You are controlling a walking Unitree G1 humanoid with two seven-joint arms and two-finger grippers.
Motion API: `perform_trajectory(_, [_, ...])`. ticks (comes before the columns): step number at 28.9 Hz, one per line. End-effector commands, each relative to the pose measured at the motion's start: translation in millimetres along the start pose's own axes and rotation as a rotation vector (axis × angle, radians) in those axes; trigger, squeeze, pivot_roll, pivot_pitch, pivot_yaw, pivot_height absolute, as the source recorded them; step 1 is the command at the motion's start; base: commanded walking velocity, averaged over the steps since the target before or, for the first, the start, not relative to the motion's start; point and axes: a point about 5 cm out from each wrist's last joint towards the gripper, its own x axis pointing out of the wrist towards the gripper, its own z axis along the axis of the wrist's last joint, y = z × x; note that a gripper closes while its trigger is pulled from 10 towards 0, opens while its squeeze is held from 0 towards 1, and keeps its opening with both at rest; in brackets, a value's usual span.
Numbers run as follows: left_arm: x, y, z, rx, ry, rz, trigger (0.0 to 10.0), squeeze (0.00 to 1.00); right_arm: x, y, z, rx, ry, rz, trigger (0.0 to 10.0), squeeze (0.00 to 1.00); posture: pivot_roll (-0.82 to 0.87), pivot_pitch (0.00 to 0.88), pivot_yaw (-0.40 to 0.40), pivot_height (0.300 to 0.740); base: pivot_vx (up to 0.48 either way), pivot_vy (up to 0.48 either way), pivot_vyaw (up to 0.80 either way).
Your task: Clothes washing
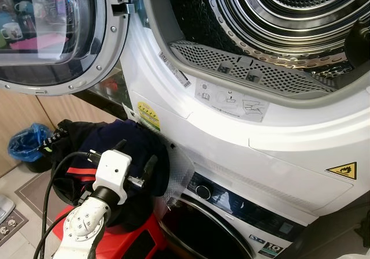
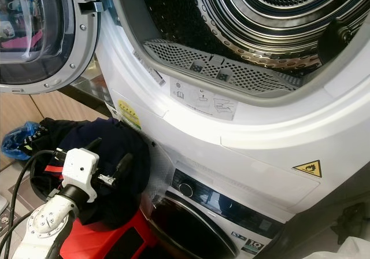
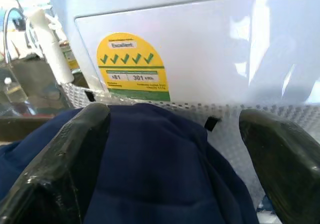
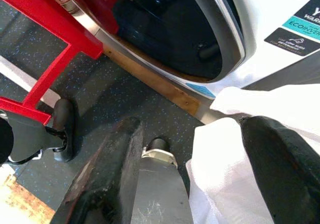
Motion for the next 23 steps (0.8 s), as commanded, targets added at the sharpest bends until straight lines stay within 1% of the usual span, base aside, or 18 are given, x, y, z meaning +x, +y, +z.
perform_trajectory(1, [2.0,9.3,-7.1,-0.071,0.049,0.061,10.0,0.0,-1.6,1.2,-5.8,0.004,0.018,0.005,10.0,0.0,0.07,0.106,-0.015,0.74,0.0,0.0,0.0])
perform_trajectory(2, [2.3,11.7,-9.3,-0.087,0.063,0.079,10.0,0.0,-1.6,1.2,-5.7,0.004,0.018,0.005,10.0,0.0,0.07,0.106,-0.015,0.74,0.0,0.0,0.0])
perform_trajectory(3, [1.9,17.1,-16.4,-0.14,0.102,0.111,10.0,0.79,-1.5,1.2,-5.5,0.004,0.017,0.005,10.0,0.0,0.07,0.106,-0.015,0.74,0.0,0.0,0.0])
perform_trajectory(4, [1.3,19.1,-18.6,-0.147,0.111,0.12,10.0,1.0,-1.5,1.1,-5.4,0.004,0.017,0.005,10.0,0.0,0.07,0.108,-0.018,0.74,0.0,0.0,0.0])
perform_trajectory(5, [1.2,20.2,-22.1,-0.143,0.124,0.098,10.0,1.0,-1.5,0.7,-5.3,0.002,0.017,0.003,10.0,0.0,0.07,0.109,-0.019,0.74,0.0,0.0,0.0])
perform_trajectory(7, [2.3,17.4,-23.3,-0.166,0.126,0.056,10.0,1.0,-1.5,0.2,-5.4,0.0,0.017,0.003,10.0,0.0,0.07,0.108,-0.019,0.74,0.0,0.0,0.0])
perform_trajectory(9, [2.7,14.4,-21.9,-0.157,0.122,0.024,10.0,1.0,-1.4,0.2,-5.2,0.0,0.017,0.003,10.0,0.0,0.07,0.108,-0.019,0.74,0.0,0.0,0.0])
perform_trajectory(10, [2.3,14.3,-22.1,-0.144,0.128,0.029,10.0,1.0,-1.4,0.2,-5.1,0.0,0.017,0.003,10.0,0.0,0.07,0.108,-0.019,0.74,0.0,0.0,0.0])
perform_trajectory(12, [1.5,15.3,-23.9,-0.16,0.142,0.072,10.0,1.0,-1.3,0.0,-4.8,0.004,0.015,0.002,10.0,0.0,0.07,0.107,-0.017,0.74,0.0,0.0,0.0])
perform_trajectory(18, [4.2,16.7,-24.4,-0.166,0.147,0.086,10.0,1.0,-1.3,0.6,-4.9,0.004,0.016,0.005,10.0,0.0,0.08,0.106,-0.018,0.74,0.0,0.0,0.0])
perform_trajectory(23, [6.7,23.2,-25.0,-0.152,0.155,0.1,10.0,1.0,-1.1,1.4,-4.3,0.004,0.015,0.007,10.0,0.0,0.08,0.102,-0.017,0.74,0.0,0.0,0.0])
